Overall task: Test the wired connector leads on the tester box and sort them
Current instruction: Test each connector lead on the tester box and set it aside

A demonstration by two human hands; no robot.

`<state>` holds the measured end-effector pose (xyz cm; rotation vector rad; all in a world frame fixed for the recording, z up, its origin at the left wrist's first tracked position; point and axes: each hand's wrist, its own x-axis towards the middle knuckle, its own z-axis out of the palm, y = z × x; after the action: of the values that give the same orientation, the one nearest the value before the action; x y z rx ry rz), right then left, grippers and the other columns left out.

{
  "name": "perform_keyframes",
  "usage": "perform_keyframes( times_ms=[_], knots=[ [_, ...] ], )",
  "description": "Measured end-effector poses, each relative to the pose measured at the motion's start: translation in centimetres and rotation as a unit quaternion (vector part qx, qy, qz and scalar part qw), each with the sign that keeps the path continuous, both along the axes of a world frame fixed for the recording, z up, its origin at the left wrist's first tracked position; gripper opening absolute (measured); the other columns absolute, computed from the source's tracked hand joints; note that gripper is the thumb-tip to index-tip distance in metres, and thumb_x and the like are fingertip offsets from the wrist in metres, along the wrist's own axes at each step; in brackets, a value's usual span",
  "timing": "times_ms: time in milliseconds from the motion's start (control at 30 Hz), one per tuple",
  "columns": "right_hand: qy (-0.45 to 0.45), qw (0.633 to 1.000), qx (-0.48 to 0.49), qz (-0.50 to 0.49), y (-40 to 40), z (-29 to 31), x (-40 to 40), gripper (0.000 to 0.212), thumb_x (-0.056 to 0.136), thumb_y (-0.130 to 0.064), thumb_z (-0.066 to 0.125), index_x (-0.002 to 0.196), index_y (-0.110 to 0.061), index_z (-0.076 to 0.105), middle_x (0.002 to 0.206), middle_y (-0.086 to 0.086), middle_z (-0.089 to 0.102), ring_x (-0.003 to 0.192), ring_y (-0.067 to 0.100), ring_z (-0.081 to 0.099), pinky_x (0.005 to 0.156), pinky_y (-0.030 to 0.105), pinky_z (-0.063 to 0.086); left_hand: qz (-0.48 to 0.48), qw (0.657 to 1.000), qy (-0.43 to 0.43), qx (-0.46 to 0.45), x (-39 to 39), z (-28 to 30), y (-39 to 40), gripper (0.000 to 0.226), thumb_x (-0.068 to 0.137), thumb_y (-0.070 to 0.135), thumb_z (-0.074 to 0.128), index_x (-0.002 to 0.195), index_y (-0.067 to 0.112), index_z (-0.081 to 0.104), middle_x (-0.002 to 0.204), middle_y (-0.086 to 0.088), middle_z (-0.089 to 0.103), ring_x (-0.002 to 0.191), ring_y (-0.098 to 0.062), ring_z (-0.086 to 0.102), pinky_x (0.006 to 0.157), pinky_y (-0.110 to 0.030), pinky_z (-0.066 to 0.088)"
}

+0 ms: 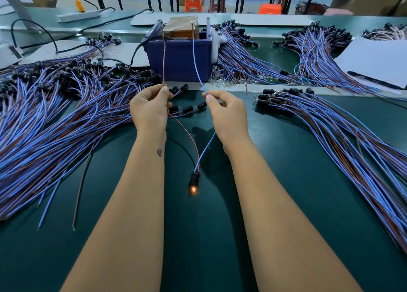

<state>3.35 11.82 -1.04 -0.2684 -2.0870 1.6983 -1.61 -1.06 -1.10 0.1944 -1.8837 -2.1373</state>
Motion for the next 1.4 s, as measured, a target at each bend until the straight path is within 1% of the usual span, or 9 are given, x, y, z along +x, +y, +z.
perform_keyframes(
  times_ms=[267, 400, 600, 767, 867, 1000, 1133, 1267, 1400],
  knots=[
    [0.013, 1.0, 0.001, 0.004, 0.0, 0.1, 0.2, 0.015, 0.095, -0.02, 0.056, 0.095, -0.024, 0.071, 0.068, -0.003, 0.051, 0.058, 0.007, 0.039, 0.06, 0.023, 0.038, -0.01, 1.0, -0.002, 0.011, 0.4, 0.3, -0.2, 0.008, 0.094, 0.012, 0.062, 0.095, 0.011, 0.07, 0.073, 0.001, 0.067, 0.051, -0.003, 0.055, 0.053, -0.015, 0.046],
    [0.03, 0.999, 0.024, 0.022, -0.5, 0.3, 0.5, 0.014, 0.094, -0.018, 0.058, 0.095, -0.02, 0.072, 0.063, -0.007, 0.055, 0.056, 0.004, 0.044, 0.06, 0.023, 0.04, -0.09, 0.996, -0.01, 0.022, 0.8, 0.7, 0.7, 0.007, 0.093, 0.014, 0.065, 0.089, 0.017, 0.07, 0.066, 0.004, 0.059, 0.054, -0.002, 0.053, 0.055, -0.016, 0.047],
    [0.016, 0.996, 0.077, 0.04, -0.9, 0.3, 0.4, 0.01, 0.092, -0.015, 0.062, 0.092, -0.015, 0.071, 0.08, 0.009, 0.07, 0.076, 0.025, 0.063, 0.075, 0.041, 0.052, -0.208, 0.978, -0.025, 0.019, 1.7, 0.8, 2.1, 0.012, 0.096, 0.019, 0.06, 0.091, 0.015, 0.07, 0.05, 0.011, 0.046, 0.042, -0.002, 0.035, 0.042, -0.014, 0.031],
    [0.003, 0.994, 0.093, 0.053, -0.6, 0.4, 0.6, 0.015, 0.092, -0.019, 0.063, 0.082, -0.014, 0.073, 0.064, -0.011, 0.065, 0.063, 0.01, 0.057, 0.065, 0.029, 0.047, -0.219, 0.975, -0.029, 0.027, 1.8, 0.9, 1.9, 0.015, 0.096, 0.016, 0.06, 0.082, 0.015, 0.064, 0.047, 0.01, 0.046, 0.04, -0.003, 0.036, 0.041, -0.014, 0.031],
    [-0.031, 0.994, 0.059, 0.092, -0.5, 0.7, 0.9, 0.021, 0.091, -0.021, 0.066, 0.071, -0.017, 0.07, 0.046, -0.017, 0.054, 0.049, -0.002, 0.045, 0.057, 0.02, 0.038, -0.161, 0.984, -0.037, 0.064, 1.6, 1.0, 1.7, 0.02, 0.098, 0.011, 0.056, 0.079, 0.015, 0.055, 0.048, 0.008, 0.051, 0.043, -0.004, 0.044, 0.043, -0.015, 0.038],
    [-0.08, 0.982, 0.086, 0.15, 0.0, 1.1, 1.4, 0.011, 0.085, -0.019, 0.073, 0.074, -0.019, 0.071, 0.054, -0.015, 0.056, 0.048, -0.004, 0.045, 0.053, 0.01, 0.037, -0.116, 0.975, -0.034, 0.186, 1.2, 1.3, 0.8, 0.021, 0.099, 0.01, 0.051, 0.078, 0.014, 0.051, 0.05, 0.005, 0.054, 0.044, -0.008, 0.048, 0.044, -0.018, 0.043],
    [-0.053, 0.981, 0.172, 0.065, 0.1, 1.0, 1.4, 0.009, 0.089, -0.024, 0.068, 0.08, -0.021, 0.069, 0.05, -0.011, 0.046, 0.05, 0.005, 0.042, 0.051, 0.023, 0.032, -0.131, 0.952, -0.045, 0.273, 1.0, 1.5, 0.4, 0.032, 0.103, 0.028, 0.044, 0.074, 0.017, 0.052, 0.05, 0.004, 0.051, 0.043, -0.01, 0.046, 0.042, -0.019, 0.04],
    [0.046, 0.944, 0.278, -0.17, 0.0, 1.1, 1.7, 0.011, 0.094, -0.025, 0.056, 0.096, -0.023, 0.067, 0.071, -0.003, 0.063, 0.07, 0.021, 0.054, 0.057, 0.028, 0.027, -0.164, 0.98, -0.063, 0.098, 1.2, 1.1, 1.3, 0.035, 0.105, 0.031, 0.041, 0.073, 0.02, 0.05, 0.051, 0.008, 0.05, 0.044, -0.009, 0.044, 0.043, -0.019, 0.034],
    [0.136, 0.963, 0.144, -0.182, 0.0, 1.5, 1.8, 0.028, 0.082, -0.007, 0.05, 0.101, -0.014, 0.069, 0.091, -0.002, 0.069, 0.082, 0.016, 0.06, 0.067, 0.024, 0.04, -0.179, 0.968, -0.002, -0.176, 1.9, 0.1, 2.5, 0.029, 0.1, 0.026, 0.052, 0.074, 0.019, 0.063, 0.054, 0.01, 0.053, 0.046, -0.005, 0.044, 0.052, -0.023, 0.037]
  ],
)
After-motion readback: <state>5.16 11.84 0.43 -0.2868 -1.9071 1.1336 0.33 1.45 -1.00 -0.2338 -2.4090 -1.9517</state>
